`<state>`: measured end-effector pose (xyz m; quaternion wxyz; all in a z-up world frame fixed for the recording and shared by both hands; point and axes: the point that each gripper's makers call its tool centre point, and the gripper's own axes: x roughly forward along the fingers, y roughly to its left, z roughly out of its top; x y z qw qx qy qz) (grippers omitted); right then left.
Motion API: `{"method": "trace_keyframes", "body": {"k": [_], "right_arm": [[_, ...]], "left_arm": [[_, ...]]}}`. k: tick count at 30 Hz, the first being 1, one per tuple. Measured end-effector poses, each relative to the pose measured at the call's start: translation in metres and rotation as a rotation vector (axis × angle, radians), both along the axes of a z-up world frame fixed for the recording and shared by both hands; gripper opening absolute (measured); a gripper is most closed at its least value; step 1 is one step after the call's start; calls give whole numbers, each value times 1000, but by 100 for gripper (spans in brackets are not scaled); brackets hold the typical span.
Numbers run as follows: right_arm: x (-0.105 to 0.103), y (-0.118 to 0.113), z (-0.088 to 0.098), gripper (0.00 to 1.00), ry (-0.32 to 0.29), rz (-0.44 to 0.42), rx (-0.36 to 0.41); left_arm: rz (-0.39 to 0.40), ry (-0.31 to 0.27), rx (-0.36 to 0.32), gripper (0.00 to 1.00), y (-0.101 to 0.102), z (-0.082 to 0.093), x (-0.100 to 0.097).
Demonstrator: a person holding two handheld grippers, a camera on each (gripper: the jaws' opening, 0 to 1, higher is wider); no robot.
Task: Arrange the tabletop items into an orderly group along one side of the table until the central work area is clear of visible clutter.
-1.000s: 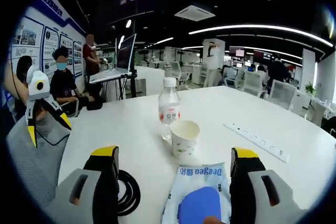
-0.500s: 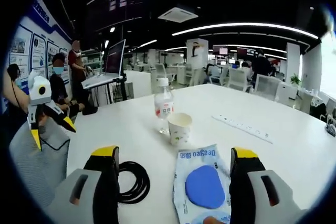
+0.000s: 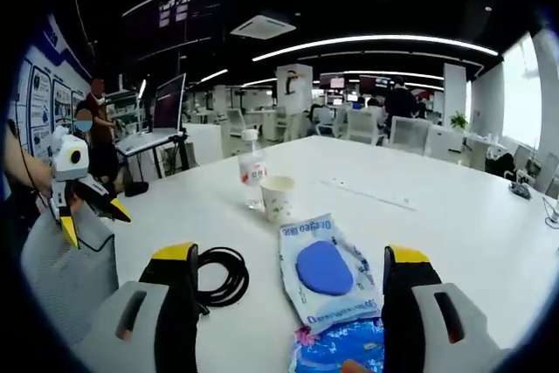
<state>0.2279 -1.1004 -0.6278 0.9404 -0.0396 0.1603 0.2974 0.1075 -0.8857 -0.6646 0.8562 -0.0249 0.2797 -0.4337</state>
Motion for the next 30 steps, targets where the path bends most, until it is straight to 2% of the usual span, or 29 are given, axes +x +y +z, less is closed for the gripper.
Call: {"method": "trace_keyframes", "body": {"k": [10, 11, 13, 19, 26, 30], "right_arm": [[-24, -10, -2, 86, -8, -53, -13], [-25, -11, -2, 85, -10, -61, -11], [-22, -13, 5, 85, -30, -113, 46], [-34, -11, 10, 85, -41, -124, 45], [-44, -25, 1, 85, -16, -180, 77], [-49, -31, -4, 85, -9, -184, 76]], "left_arm": [[2, -1, -36, 69, 0, 5, 1], [4, -3, -38, 69, 0, 6, 1], [5, -13, -33, 68, 1, 7, 1], [-45, -15, -24, 69, -6, 4, -6], [-67, 10, -21, 68, -9, -1, -9], [-70, 16, -11, 68, -9, -3, -10]]}}
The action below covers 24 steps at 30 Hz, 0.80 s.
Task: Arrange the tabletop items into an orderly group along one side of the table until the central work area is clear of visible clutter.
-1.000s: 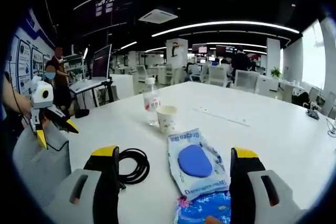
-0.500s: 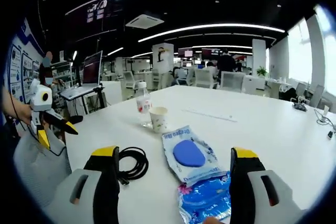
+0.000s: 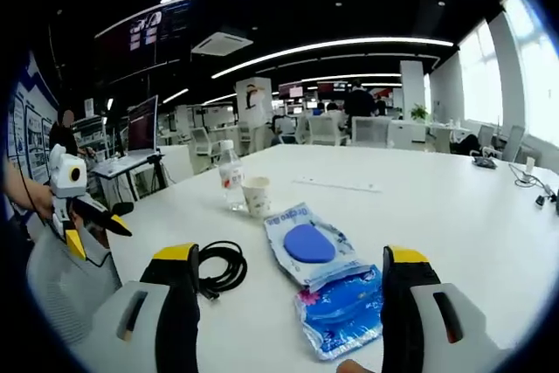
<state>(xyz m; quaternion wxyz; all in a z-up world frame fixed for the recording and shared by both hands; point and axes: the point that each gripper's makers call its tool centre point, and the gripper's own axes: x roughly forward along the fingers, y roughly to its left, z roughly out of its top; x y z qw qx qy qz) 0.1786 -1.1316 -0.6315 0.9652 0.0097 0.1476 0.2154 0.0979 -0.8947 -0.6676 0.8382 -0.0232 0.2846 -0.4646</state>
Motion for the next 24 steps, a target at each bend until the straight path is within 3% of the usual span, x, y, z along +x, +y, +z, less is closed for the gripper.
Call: {"method": "trace_keyframes", "body": {"k": [5, 10, 17, 24], "right_arm": [[2, -8, -1, 84, 16, 4, 10], [7, -12, 14, 83, -15, -5, 44], [7, -6, 16, 83, -29, 35, 39], [2, -1, 15, 83, -25, 38, 78]], "left_arm": [[49, -6, 13, 67, 6, 0, 7], [91, 18, 17, 68, 12, -5, 15], [206, 50, -22, 67, 26, -1, 29], [217, 57, -1, 67, 27, -5, 29]]}}
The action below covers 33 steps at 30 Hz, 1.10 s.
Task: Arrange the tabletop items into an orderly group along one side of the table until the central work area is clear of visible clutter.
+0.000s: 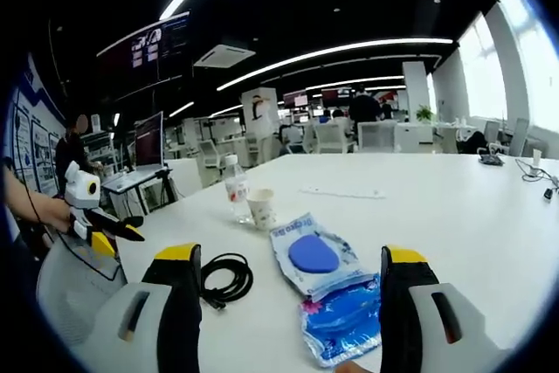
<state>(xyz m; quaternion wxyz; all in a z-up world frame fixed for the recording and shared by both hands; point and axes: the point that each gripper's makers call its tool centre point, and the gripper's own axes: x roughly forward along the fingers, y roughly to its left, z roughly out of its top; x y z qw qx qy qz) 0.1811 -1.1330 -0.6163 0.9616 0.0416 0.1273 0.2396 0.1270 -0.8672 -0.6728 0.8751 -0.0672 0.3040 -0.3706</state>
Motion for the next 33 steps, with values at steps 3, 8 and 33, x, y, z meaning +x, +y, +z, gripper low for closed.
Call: {"method": "trace_keyframes", "body": {"k": [3, 8, 33], "right_arm": [[-4, 0, -3, 83, 7, 7, -6], [-11, -10, -2, 83, 6, -12, 7], [-45, -39, -9, 82, 35, -106, 26]], "left_arm": [[-7, 6, 15, 67, -2, -2, -2], [-9, 19, 24, 67, -4, -4, -3], [-118, 7, 78, 67, -32, -5, 16]]}}
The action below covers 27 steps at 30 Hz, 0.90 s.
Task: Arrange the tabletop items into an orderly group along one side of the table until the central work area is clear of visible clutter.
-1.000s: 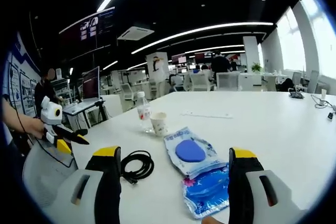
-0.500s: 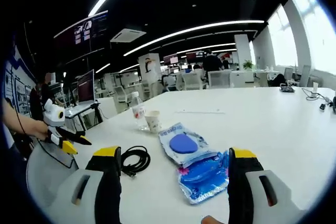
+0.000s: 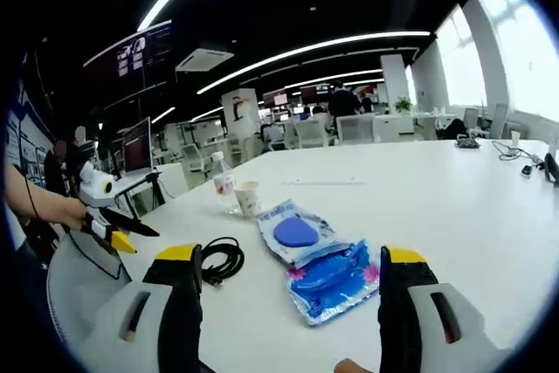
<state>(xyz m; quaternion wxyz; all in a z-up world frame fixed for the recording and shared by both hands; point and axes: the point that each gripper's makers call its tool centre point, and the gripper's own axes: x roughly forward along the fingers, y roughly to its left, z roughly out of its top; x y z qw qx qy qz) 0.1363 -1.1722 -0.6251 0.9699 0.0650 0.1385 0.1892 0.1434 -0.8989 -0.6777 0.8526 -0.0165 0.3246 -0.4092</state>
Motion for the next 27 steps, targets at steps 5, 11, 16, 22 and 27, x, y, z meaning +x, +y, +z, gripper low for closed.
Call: {"method": "trace_keyframes", "body": {"k": [5, 11, 16, 22, 27], "right_arm": [[-3, -2, 0, 82, 2, -8, 3], [-8, -7, -6, 81, 20, -14, -7], [-14, -12, -7, 80, 23, -21, -10], [-18, -16, -9, 80, 24, -32, -10], [-21, -20, -10, 80, 30, -40, -12]], "left_arm": [[-21, -8, 11, 67, -3, 1, 7], [-48, -14, 39, 67, -11, 0, 18], [-83, -32, 38, 67, -25, 5, 26], [-115, -41, 52, 67, -33, 4, 30], [-127, -45, 58, 66, -36, 3, 37]]}}
